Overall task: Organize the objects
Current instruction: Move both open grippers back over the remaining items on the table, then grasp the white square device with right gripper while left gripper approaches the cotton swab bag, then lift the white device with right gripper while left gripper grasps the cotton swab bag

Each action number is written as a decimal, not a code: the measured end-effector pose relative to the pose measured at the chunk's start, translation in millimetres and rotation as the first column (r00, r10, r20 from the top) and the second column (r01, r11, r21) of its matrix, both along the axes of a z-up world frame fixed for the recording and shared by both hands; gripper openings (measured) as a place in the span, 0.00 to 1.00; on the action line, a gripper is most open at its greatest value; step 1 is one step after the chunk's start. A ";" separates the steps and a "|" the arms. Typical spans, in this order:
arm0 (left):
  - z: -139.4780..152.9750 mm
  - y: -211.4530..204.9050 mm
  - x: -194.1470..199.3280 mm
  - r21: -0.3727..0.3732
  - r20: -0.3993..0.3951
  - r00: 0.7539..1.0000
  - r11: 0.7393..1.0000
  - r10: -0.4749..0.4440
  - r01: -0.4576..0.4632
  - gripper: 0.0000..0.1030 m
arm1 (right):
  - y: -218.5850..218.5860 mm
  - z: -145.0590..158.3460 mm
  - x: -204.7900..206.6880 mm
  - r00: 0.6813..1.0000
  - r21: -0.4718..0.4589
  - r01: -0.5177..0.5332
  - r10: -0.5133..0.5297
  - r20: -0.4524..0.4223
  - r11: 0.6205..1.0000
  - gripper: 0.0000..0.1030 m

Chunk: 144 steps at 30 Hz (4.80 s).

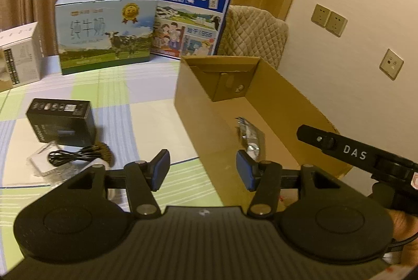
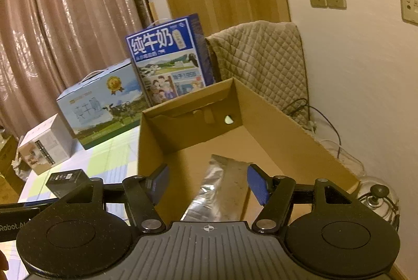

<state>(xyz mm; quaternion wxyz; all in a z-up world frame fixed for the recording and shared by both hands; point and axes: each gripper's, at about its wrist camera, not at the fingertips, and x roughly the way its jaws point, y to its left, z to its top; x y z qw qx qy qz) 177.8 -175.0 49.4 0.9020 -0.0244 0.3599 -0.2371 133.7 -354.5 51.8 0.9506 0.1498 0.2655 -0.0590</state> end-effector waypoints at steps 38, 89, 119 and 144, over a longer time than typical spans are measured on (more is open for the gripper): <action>-31.3 202.1 -1.9 0.189 0.036 0.939 0.921 0.341 -0.341 0.99 | 158.1 -23.2 36.6 0.921 -0.072 -0.388 0.389 -0.004 0.919 0.75; -111.7 182.1 50.1 0.261 -0.060 0.988 0.958 0.142 -0.122 0.98 | 179.4 -105.0 120.7 0.814 0.037 -0.494 0.476 -0.333 0.869 0.30; -126.3 177.4 60.9 0.299 -0.063 0.994 0.952 0.094 -0.071 0.97 | 221.3 -141.8 111.5 0.756 -0.329 -0.649 0.530 -0.384 0.686 0.62; -138.9 145.6 59.2 0.344 -0.071 0.995 0.934 -0.077 0.097 0.30 | 185.1 -117.7 124.5 0.808 -0.111 -0.544 0.483 -0.336 0.832 0.48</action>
